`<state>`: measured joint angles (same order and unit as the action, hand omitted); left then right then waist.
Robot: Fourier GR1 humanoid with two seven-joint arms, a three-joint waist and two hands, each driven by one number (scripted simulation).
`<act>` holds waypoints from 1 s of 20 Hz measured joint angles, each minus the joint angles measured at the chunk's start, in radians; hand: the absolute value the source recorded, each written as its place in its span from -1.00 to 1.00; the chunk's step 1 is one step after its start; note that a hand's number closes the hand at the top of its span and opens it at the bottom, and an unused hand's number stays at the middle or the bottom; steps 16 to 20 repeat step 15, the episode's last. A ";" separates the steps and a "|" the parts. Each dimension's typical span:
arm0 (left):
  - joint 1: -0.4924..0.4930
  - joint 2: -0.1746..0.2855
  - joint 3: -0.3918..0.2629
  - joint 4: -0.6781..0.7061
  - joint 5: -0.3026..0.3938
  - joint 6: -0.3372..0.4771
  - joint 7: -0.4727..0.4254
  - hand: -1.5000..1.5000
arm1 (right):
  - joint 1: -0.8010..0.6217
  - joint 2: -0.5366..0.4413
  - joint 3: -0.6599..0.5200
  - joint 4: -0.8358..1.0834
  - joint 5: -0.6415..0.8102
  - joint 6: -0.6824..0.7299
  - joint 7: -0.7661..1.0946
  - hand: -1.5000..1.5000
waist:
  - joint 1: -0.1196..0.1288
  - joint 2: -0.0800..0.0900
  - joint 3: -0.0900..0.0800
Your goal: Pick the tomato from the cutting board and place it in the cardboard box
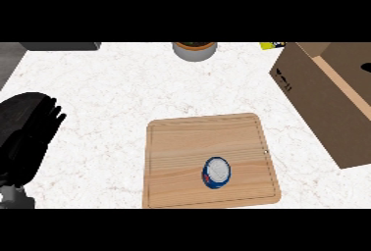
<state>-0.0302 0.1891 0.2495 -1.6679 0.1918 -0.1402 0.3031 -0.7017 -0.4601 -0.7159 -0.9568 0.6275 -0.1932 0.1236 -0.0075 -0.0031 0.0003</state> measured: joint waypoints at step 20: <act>-0.007 -0.011 -0.006 0.008 -0.005 0.000 -0.012 0.00 | 0.271 -0.173 -0.118 -0.123 -0.333 0.233 -0.079 -1.00 | 0.005 0.002 0.000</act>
